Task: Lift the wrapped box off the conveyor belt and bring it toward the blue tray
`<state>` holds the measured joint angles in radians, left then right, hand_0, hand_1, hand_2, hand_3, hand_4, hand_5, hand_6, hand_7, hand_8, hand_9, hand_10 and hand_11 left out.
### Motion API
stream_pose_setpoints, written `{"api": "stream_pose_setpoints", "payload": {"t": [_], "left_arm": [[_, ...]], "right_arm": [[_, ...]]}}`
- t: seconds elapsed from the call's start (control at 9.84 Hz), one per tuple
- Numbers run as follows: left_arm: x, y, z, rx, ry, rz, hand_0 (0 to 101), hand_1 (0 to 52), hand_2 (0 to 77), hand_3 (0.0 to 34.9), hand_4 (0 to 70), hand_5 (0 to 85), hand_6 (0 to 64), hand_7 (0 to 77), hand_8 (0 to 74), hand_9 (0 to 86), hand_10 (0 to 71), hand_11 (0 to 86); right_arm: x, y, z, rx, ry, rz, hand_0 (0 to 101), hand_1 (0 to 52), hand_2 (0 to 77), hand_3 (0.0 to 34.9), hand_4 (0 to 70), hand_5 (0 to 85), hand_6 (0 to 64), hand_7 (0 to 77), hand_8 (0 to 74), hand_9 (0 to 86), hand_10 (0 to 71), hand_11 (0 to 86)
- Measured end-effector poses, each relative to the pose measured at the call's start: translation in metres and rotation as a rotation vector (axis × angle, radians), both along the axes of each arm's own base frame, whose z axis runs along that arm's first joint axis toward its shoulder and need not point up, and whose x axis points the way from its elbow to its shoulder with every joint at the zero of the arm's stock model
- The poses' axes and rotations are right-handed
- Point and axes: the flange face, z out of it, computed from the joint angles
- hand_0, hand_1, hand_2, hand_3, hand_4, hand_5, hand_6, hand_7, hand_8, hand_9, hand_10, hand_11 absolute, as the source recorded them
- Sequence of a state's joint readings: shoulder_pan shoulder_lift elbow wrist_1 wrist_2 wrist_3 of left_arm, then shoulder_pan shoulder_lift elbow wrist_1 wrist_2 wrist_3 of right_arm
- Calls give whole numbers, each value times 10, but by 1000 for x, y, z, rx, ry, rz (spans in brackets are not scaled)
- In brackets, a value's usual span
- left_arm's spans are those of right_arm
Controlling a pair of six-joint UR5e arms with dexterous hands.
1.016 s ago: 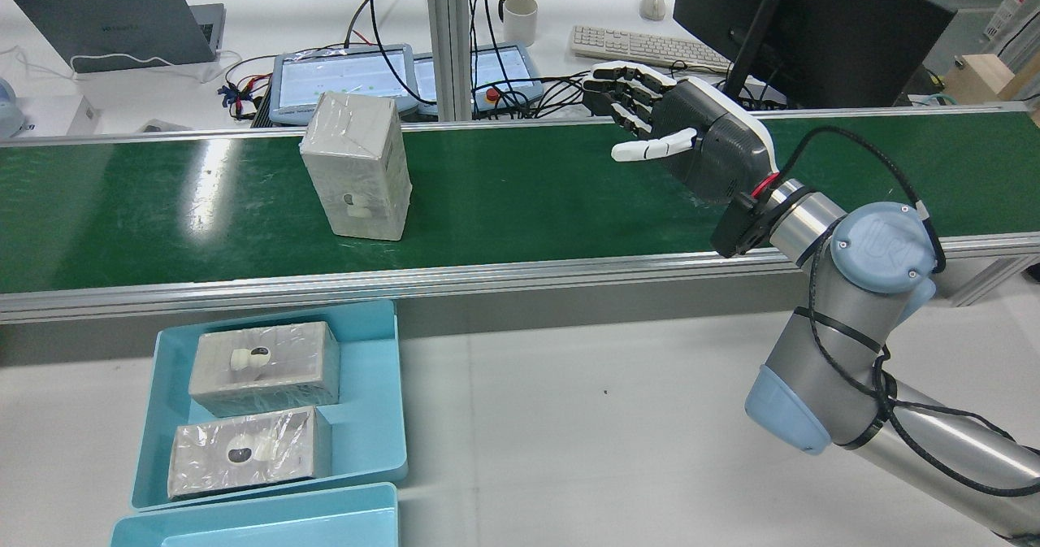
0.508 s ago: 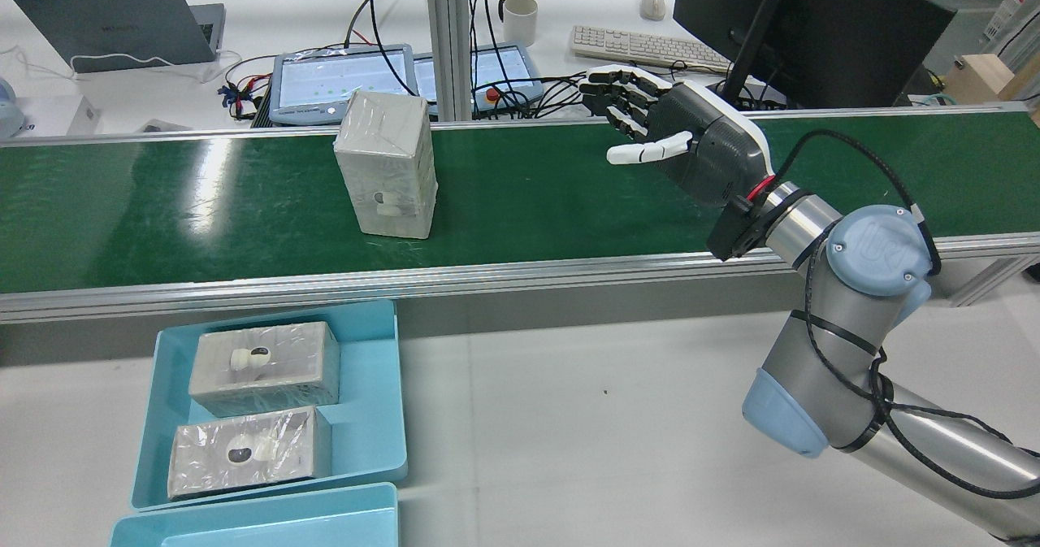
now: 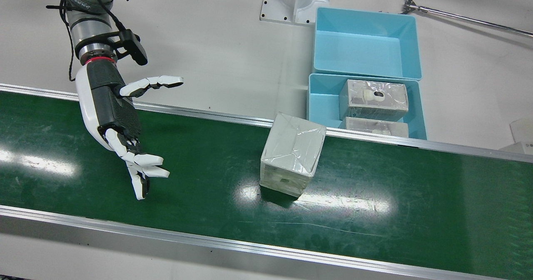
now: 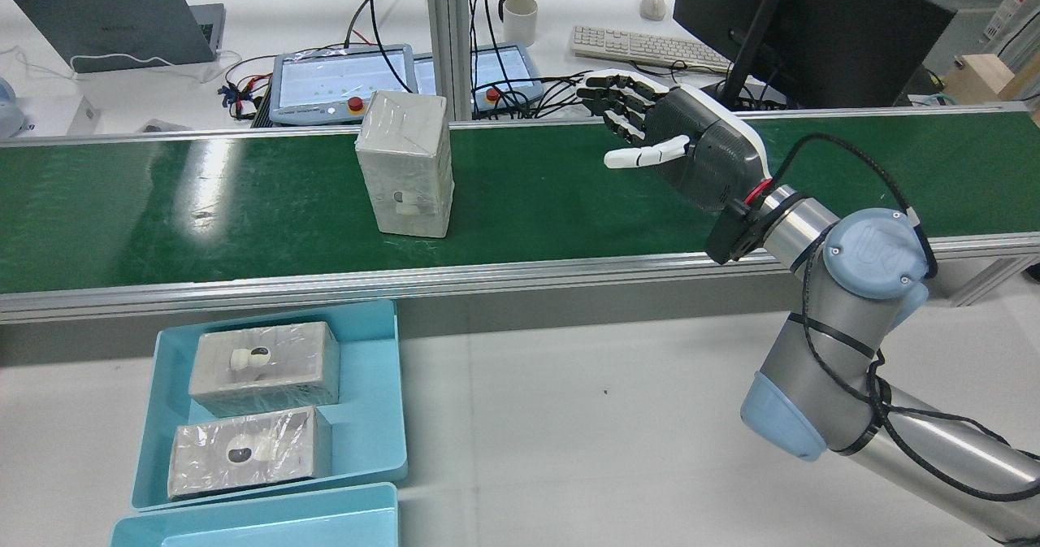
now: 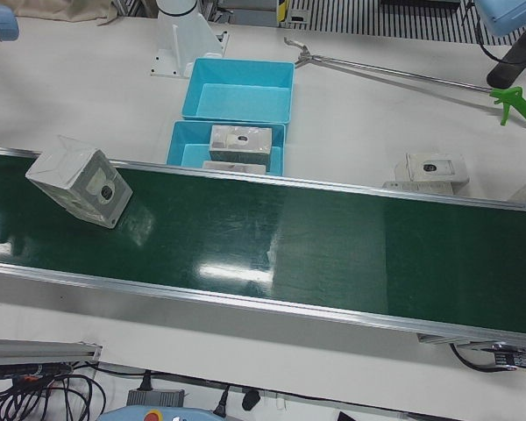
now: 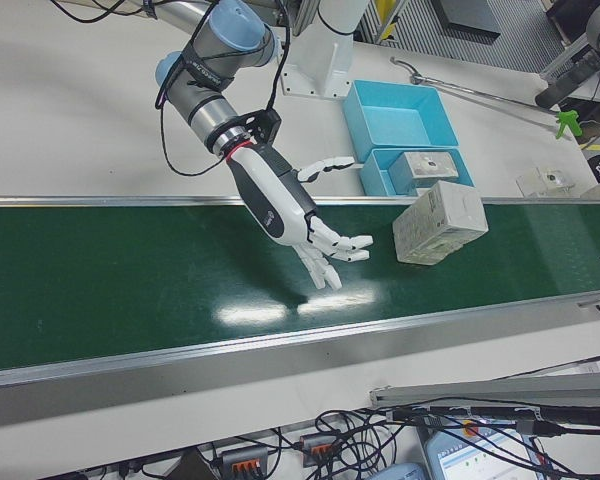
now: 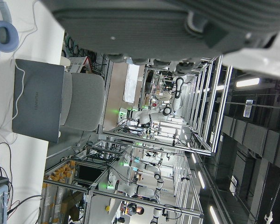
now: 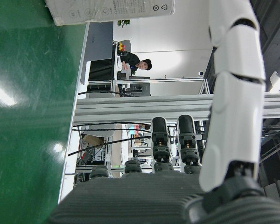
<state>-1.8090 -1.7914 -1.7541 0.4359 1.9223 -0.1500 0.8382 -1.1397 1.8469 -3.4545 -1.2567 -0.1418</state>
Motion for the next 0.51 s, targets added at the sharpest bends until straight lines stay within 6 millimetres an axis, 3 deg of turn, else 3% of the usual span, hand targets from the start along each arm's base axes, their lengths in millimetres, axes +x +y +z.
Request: {"api": "stream_pose_setpoints", "payload": {"t": [0.51], "left_arm": [[0,0,0,0,0,0,0,0,5,0,0,11,0,5,5,0,5,0]], "right_arm": [[-3,1,-3,4,-6,-5,473,147,164,128,115,273,44,218,0,44,0,16]]}}
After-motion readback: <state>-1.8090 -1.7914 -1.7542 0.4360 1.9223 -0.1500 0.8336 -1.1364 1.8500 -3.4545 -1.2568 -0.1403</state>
